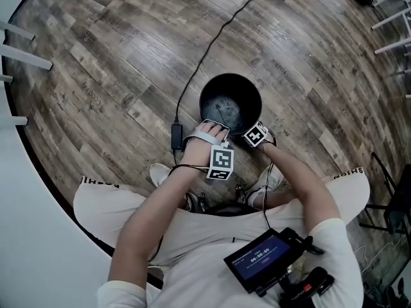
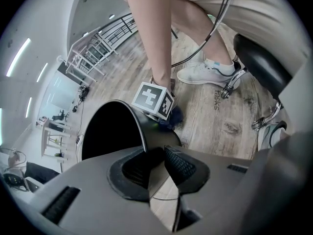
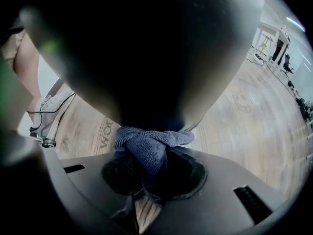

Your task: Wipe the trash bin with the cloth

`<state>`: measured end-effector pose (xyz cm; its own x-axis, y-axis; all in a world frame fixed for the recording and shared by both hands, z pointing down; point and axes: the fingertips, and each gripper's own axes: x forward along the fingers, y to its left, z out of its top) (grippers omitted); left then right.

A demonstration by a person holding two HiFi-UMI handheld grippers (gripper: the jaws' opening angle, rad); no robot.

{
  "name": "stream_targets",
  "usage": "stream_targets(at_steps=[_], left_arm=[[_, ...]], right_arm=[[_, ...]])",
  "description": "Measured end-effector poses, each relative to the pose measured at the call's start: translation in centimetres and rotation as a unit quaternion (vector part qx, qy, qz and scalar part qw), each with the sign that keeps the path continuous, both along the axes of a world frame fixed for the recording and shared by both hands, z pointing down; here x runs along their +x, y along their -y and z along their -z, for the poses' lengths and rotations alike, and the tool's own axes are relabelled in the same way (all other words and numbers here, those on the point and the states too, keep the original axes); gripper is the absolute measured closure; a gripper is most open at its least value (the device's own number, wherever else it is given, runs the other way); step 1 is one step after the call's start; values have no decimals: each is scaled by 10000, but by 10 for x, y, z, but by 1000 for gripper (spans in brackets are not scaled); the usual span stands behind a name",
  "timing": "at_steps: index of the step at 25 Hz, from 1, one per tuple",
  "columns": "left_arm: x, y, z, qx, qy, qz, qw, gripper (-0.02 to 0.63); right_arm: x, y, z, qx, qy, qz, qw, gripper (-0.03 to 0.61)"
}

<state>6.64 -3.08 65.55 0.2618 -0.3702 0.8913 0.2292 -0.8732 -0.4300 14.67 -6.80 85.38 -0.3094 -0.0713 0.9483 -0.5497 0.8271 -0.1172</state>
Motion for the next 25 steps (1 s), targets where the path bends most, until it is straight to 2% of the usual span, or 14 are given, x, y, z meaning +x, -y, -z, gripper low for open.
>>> stream_targets(at_steps=[2,4,8,14,17,21,25], left_arm=[[4,-1,0,16,-15,64,10000,514],[6,1,1,73,-13,137,9999,514],[0,0,0,170,-38,166,9997,512],[-7,0,-2,170,44,315,9993,477],[-16,5,-1,216,62,473,9986,472],[-17,7,0,306,47,528,9981,472],[-17,7,-1,323,116,514,9981,473]], right_arm=[[8,-5,14,-185,-150,-317,9992,482],[4,-7,44,-328,11,-463,9984,482],[-5,-13,112,-314,458,-218,9982,482],[8,-35,198,-683,723,-412,9942,482],[0,-44,232,-702,917,-294,9929,482],[-14,-49,260,-492,915,136,9945,482],[-18,-45,253,-535,871,4,9948,482]])
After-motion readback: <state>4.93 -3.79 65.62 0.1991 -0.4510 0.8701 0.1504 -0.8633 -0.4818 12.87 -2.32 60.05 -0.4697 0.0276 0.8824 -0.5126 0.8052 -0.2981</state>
